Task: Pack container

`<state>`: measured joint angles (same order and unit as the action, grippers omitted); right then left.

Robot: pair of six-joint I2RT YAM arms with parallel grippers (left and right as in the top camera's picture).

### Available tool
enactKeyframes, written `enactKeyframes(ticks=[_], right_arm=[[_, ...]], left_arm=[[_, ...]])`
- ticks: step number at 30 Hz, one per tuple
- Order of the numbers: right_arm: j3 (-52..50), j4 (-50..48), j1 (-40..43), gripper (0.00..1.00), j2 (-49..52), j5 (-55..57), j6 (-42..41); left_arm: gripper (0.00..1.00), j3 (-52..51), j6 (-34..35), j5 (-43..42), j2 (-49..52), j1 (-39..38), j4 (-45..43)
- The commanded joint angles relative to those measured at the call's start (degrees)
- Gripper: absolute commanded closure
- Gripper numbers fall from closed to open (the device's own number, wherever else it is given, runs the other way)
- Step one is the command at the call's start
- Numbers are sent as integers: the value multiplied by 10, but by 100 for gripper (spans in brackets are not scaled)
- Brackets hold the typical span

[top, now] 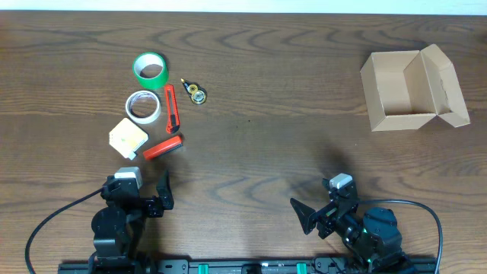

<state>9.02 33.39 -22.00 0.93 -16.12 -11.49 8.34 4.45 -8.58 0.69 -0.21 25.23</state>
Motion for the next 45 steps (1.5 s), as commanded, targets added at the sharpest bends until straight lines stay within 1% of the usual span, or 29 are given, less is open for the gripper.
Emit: enactKeyframes(ticks=[1, 37, 41, 45], right_arm=[[-2, 0, -6, 1, -6, -6, 7], [-2, -9, -6, 1, -6, -6, 6], [-2, -48, -6, 1, -6, -13, -34], [-2, -65, -5, 1, -4, 63, -64]], left_arm=[[5, -11, -4, 0, -4, 2, -2], [5, -11, -4, 2, -4, 2, -2], [5, -11, -4, 2, -4, 2, -2], [5, -11, -4, 2, -4, 2, -2]])
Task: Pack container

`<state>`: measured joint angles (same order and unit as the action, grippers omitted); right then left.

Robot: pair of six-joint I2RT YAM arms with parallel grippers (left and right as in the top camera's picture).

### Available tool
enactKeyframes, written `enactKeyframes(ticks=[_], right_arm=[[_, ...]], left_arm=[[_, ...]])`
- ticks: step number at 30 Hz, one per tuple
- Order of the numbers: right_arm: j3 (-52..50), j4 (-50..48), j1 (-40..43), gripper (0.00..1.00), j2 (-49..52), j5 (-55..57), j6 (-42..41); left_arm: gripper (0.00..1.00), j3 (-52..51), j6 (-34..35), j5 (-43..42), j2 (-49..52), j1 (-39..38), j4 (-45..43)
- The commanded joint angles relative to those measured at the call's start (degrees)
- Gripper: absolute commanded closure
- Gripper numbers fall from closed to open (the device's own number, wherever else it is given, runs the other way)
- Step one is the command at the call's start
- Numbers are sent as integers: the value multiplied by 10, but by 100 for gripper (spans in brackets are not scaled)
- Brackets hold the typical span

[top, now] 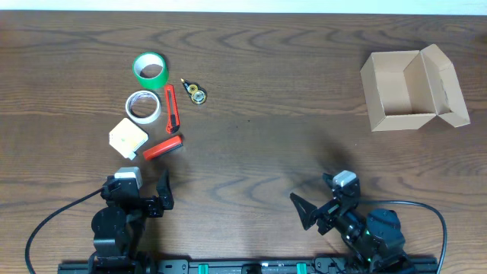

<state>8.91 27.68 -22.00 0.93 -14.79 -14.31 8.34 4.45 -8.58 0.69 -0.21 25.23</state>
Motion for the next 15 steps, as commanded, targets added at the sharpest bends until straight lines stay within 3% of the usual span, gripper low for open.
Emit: enactKeyframes(ticks=[1, 6, 15], right_arm=[[-1, -24, -4, 1, 0, 61, -44], [23, -117, 13, 1, 67, 86, -45], [194, -112, 88, 1, 349, 94, -19]], left_arm=[[5, -11, -4, 2, -4, 2, -2], [5, -11, -4, 2, -4, 2, -2], [5, -11, -4, 2, -4, 2, -2]])
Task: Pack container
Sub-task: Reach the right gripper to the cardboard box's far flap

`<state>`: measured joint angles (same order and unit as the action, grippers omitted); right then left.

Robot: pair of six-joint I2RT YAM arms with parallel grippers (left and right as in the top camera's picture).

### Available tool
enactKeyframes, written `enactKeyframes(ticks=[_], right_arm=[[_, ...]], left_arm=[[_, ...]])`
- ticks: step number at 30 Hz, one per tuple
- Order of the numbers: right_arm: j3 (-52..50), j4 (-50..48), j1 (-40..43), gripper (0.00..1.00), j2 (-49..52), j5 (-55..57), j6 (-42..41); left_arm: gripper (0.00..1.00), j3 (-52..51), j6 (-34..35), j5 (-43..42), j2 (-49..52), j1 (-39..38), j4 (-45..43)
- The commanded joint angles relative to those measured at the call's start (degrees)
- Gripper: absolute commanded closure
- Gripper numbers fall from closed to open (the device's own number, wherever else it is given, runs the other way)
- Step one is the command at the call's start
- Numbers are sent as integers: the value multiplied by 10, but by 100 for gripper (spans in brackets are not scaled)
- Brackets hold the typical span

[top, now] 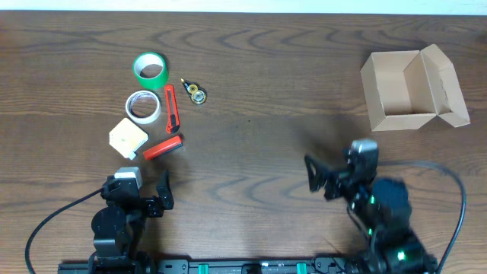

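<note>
An open cardboard box (pixel 411 90) lies at the far right of the table, its flaps spread. At the left lie a green tape roll (pixel 150 69), a white tape roll (pixel 143 106), a red box cutter (pixel 170 99), a small yellow-and-black tape dispenser (pixel 196 94), a pale yellow pad (pixel 127 137) and a red flat tool (pixel 163 147). My left gripper (pixel 163 191) rests near the front edge, just below the red tool, fingers apart and empty. My right gripper (pixel 317 176) is raised over the table right of centre, fingers apart and empty.
Black cables loop from both arm bases along the front edge (pixel 46 224). A dark rail runs along the table's front. Bare wood lies between the item cluster and the box.
My right arm has lifted and moved away from the front edge toward the table's middle right; its gripper is now higher and farther in. The left arm and all objects are unchanged.
Both arms first sat low at the front edge with open grippers, and the items lay at the left, the box at the right. The right arm shifted slightly, then rose and reached inward. Nothing has been picked up.
</note>
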<state>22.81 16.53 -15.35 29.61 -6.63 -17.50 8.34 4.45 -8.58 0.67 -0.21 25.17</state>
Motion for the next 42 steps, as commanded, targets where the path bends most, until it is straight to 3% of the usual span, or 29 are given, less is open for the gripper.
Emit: enactKeyframes(ticks=[1, 14, 33, 36, 39, 40, 41, 42], right_arm=[[81, 4, 31, 1, 97, 13, 20], [365, 95, 182, 1, 452, 11, 111], [378, -6, 237, 1, 624, 103, 148], [378, -26, 237, 11, 651, 103, 148], [378, -47, 237, 33, 672, 103, 148], [378, -52, 237, 46, 676, 103, 148], [378, -56, 237, 74, 677, 103, 148], [378, -60, 237, 87, 677, 103, 148]], left_arm=[[5, -11, -4, 2, -3, 2, -1], [5, -11, -4, 2, -3, 2, -1], [5, -11, -4, 2, -3, 2, -1], [5, -11, -4, 2, -3, 2, -1], [5, -11, -4, 2, -3, 2, -1], [5, -11, -4, 2, -3, 2, -1], [5, -11, -4, 2, -3, 2, -1], [5, -11, -4, 2, -3, 2, -1]])
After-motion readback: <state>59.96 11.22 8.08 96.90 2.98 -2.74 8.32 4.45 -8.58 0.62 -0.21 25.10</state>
